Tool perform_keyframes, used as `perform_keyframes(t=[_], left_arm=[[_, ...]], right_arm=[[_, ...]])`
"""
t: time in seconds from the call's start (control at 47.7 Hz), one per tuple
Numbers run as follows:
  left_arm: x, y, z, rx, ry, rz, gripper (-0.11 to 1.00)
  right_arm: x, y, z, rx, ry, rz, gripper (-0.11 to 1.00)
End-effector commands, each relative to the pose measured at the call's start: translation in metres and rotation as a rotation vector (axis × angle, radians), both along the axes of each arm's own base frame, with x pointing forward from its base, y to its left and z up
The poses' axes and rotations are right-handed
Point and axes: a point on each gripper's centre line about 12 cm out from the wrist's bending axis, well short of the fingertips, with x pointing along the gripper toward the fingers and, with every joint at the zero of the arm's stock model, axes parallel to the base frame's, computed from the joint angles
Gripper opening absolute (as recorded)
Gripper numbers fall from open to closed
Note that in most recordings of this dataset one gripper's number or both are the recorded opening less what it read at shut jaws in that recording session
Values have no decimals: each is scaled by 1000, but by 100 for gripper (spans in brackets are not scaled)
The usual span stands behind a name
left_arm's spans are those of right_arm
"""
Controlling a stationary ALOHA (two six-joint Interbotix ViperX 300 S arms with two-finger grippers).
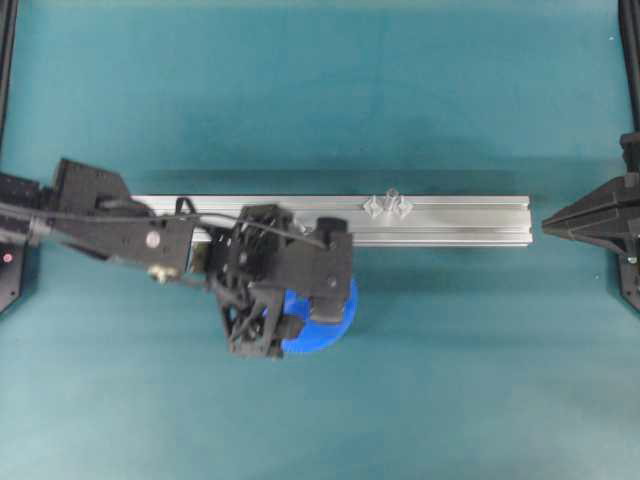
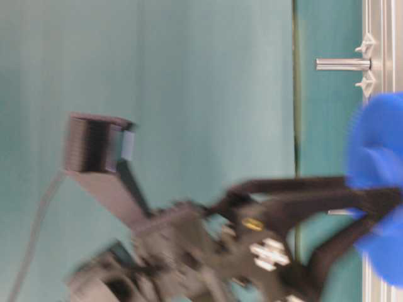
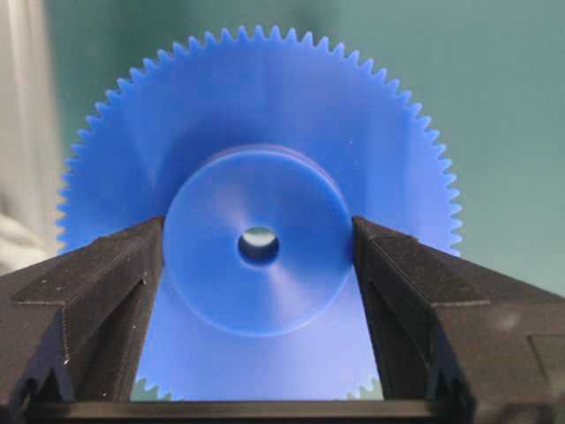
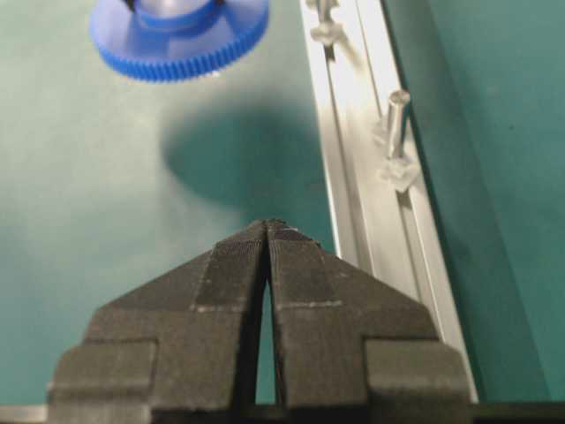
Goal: Find the location of the shaft and insert the large gear.
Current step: 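Lift the blue gear and carry it over the rail toward the right shaft, then align the gear's center hole with the right metal shaft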
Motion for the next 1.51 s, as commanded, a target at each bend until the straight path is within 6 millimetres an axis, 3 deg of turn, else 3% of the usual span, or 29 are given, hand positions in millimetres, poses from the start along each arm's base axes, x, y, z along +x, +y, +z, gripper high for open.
perform_keyframes(t=[0.0, 0.21, 0.482, 0.985, 1.278, 1.488], left_arm=[[8, 11, 44, 32, -110, -13, 72], [25, 35, 71, 160, -192, -74, 72], [47, 64, 71, 249, -225, -83, 72], [85, 90, 42, 266, -269, -36, 72], [90, 100, 20, 263, -224, -23, 72], [92, 106, 16, 263, -216, -13, 72]], right_arm=[[2, 0, 3, 10, -9, -6, 7], [2, 0, 3, 10, -12, -6, 7], [1, 0, 8, 9, -41, -5, 7], [-2, -1, 4, 3, -40, -6, 7], [-3, -1, 2, 2, -35, -6, 7], [-3, -1, 1, 2, -31, -6, 7]])
